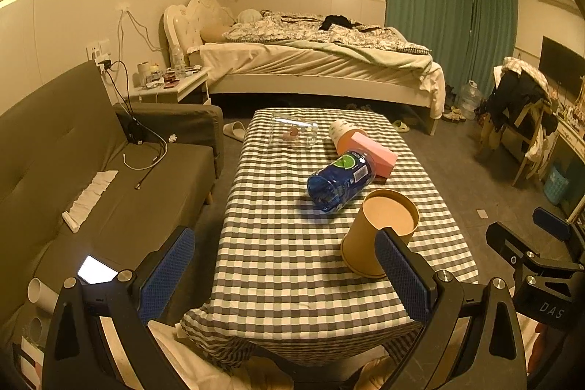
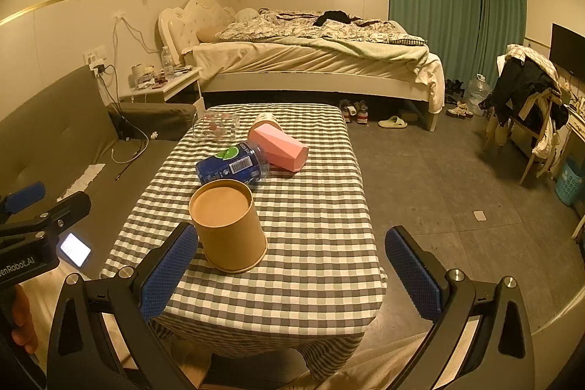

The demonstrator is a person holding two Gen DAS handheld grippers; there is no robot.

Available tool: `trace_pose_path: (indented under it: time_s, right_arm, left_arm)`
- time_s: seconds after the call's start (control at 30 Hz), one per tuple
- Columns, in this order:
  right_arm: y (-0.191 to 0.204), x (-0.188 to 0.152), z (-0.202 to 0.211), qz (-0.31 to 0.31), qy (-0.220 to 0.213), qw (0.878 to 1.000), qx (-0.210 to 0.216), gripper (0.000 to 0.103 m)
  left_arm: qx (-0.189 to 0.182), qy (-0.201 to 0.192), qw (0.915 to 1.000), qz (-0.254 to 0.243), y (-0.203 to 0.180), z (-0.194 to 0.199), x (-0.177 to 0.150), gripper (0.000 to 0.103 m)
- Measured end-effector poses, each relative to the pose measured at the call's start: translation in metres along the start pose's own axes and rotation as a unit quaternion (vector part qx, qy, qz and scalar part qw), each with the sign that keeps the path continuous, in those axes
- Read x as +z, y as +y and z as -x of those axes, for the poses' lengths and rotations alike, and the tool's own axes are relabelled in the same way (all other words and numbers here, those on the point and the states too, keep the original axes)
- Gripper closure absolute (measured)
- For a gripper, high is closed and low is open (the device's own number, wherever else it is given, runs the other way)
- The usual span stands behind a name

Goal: Flip cup upside down

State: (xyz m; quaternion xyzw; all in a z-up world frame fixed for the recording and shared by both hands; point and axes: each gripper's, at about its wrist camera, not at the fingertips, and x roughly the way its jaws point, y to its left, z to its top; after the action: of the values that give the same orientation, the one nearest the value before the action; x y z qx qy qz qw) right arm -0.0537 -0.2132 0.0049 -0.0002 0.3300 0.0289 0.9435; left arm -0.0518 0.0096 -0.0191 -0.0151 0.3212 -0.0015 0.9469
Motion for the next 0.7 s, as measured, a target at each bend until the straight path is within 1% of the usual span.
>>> trace_pose_path:
  time_s: [0.7]
  right_arm:
    - [0.0024,-0.004,-0.0026,0.0,0.003,1.0,0.002,0.0]
  left_arm:
    - [0.001,0.0,1.0,-0.001,-0.0011,0.0005,-0.0003,0.001]
